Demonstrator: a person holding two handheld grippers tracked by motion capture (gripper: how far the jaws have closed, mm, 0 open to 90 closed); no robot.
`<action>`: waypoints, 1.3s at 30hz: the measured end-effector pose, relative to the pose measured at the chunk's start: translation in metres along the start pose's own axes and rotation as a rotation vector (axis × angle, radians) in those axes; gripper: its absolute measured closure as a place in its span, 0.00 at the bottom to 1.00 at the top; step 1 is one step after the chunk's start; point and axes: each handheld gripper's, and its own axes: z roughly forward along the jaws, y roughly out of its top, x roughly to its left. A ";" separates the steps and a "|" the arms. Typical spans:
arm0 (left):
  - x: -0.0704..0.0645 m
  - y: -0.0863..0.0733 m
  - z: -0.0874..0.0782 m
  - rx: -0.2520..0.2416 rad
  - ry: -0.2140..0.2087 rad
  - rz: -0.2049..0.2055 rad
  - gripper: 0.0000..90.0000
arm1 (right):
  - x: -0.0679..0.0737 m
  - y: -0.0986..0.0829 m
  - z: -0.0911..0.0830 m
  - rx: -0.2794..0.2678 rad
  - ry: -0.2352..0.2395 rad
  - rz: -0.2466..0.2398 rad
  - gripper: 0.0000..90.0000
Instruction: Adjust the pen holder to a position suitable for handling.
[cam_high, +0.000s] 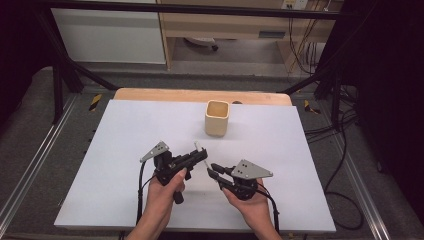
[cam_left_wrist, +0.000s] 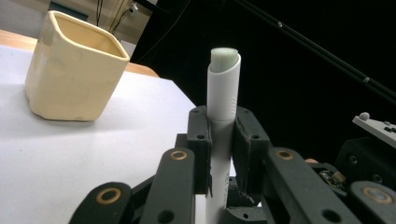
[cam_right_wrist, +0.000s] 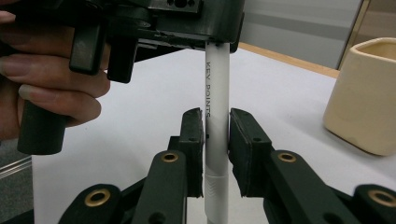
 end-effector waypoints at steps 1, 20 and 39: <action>0.000 0.000 0.000 0.001 0.002 0.005 0.87 | 0.000 0.000 0.000 -0.002 0.000 0.003 0.82; 0.008 0.013 -0.017 -0.002 0.106 0.111 0.87 | -0.005 -0.007 0.007 0.041 -0.066 0.055 0.51; 0.012 0.021 -0.025 0.002 0.128 0.116 0.87 | -0.027 -0.014 0.007 0.098 -0.232 0.092 0.08</action>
